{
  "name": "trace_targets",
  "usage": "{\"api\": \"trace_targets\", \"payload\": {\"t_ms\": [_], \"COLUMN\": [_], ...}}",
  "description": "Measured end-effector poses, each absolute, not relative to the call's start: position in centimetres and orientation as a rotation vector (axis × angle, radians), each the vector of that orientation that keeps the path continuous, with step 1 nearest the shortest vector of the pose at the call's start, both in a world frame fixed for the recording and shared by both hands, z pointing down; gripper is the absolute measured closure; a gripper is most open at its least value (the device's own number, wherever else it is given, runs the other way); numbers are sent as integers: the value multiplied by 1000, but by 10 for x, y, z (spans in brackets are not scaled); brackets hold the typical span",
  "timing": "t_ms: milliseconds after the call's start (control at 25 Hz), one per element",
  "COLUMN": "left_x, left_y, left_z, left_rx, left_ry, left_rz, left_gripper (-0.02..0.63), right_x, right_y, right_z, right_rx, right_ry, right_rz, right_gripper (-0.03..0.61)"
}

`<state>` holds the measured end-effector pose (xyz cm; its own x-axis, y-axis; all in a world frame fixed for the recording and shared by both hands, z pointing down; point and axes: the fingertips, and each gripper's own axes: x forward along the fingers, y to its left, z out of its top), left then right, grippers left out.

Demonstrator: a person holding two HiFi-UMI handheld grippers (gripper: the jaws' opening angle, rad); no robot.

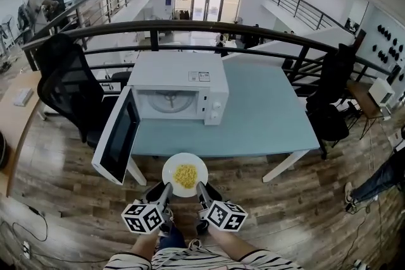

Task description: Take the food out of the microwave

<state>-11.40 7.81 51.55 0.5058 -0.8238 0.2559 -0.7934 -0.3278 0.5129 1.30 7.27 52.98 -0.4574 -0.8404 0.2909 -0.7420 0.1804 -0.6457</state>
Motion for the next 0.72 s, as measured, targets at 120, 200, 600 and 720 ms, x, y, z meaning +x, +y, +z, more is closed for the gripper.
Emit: {"api": "trace_targets", "payload": {"t_ms": [120, 200, 600, 720], "left_x": [-110, -108, -102, -103], "left_y": [88, 93, 114, 116], "left_z": [516, 516, 520, 520], "left_rx": [2166, 2166, 2162, 2159], "left_ry": [-1312, -1311, -1306, -1307], "left_rz": [-59, -55, -35, -33], "left_gripper": [520, 522, 526, 528], "right_x": [16, 18, 25, 25], "right_y": [83, 89, 103, 106], "right_z": [532, 533, 535, 535], "right_rx": [-1556, -1555, -1550, -1548], "right_ry": [2313, 2315, 2327, 2324], "right_rz": [-1154, -1161, -1182, -1190], "right_gripper": [488, 489, 492, 492]}}
